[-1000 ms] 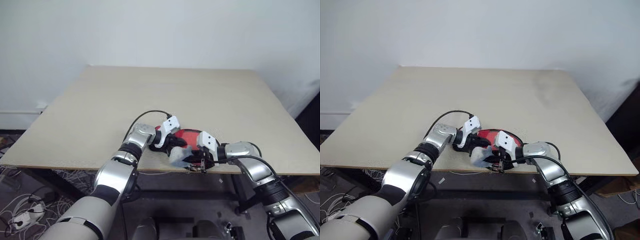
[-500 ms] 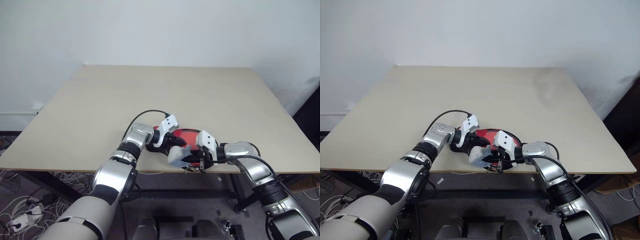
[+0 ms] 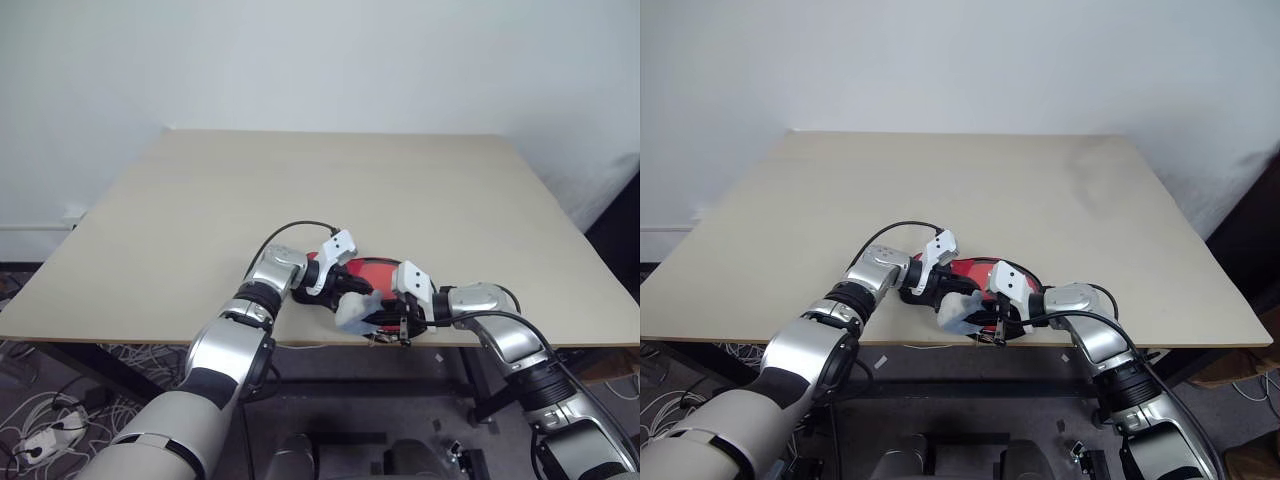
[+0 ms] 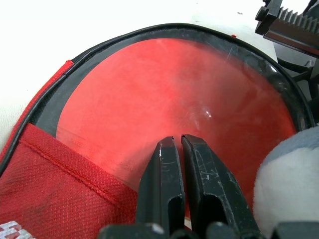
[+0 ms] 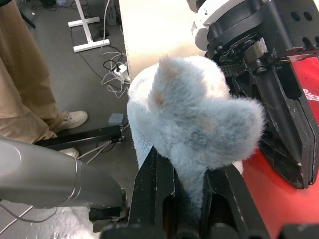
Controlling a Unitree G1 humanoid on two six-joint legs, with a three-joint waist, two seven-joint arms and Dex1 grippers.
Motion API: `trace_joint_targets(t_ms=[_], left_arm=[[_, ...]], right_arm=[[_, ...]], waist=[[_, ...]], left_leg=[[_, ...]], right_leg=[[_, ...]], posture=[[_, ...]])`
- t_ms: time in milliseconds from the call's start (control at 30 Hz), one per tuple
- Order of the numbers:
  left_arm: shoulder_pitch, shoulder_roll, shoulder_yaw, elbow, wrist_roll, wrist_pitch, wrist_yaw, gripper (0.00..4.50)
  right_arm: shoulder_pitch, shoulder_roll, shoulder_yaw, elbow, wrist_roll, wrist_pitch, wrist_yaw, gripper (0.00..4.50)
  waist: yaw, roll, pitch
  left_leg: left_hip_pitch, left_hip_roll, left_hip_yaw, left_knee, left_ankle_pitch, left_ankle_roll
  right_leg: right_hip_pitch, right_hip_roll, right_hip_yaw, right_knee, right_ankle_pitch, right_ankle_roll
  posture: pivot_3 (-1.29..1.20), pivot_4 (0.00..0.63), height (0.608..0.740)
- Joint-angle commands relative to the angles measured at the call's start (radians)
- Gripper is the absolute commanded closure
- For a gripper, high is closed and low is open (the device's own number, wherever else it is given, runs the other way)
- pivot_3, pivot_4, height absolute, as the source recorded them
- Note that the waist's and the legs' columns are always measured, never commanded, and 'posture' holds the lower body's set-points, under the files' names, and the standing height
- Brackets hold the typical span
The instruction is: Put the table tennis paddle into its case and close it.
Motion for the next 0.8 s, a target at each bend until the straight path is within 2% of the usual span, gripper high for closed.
trace_joint_targets(t_ms=[33, 667, 800], left_arm=[[-0.021, -0.008, 0.007, -0.006, -0.009, 0.014, 0.004, 4.35], [-0.028, 0.042, 0.038, -0.062, -0.048, 0.013, -0.079, 4.35], [-0.021, 0.085, 0.054, -0.099, -0.073, 0.009, -0.109, 4.35]], right_arm=[[-0.003, 0.018, 0.018, -0.015, 0.009, 0.003, -0.006, 4.40], [0.013, 0.001, 0.011, -0.025, 0.014, 0.004, -0.001, 4.40], [0.019, -0.017, -0.003, -0.012, 0.013, -0.007, 0.003, 4.40]], waist=[[0.000, 0.000, 0.000], [0.000, 0.000, 0.001], [0.000, 0.000, 0.001]], left_leg=[[0.000, 0.000, 0.000, 0.000, 0.000, 0.000], [0.000, 0.000, 0.000, 0.000, 0.000, 0.001], [0.000, 0.000, 0.000, 0.000, 0.000, 0.001]], right_leg=[[0.000, 0.000, 0.000, 0.000, 0.000, 0.000], [-0.001, 0.001, 0.002, 0.000, 0.000, 0.000], [-0.001, 0.001, 0.002, 0.000, 0.000, 0.000]], posture=[[0.00, 0.000, 0.740], [0.00, 0.000, 0.740], [0.00, 0.000, 0.740]])
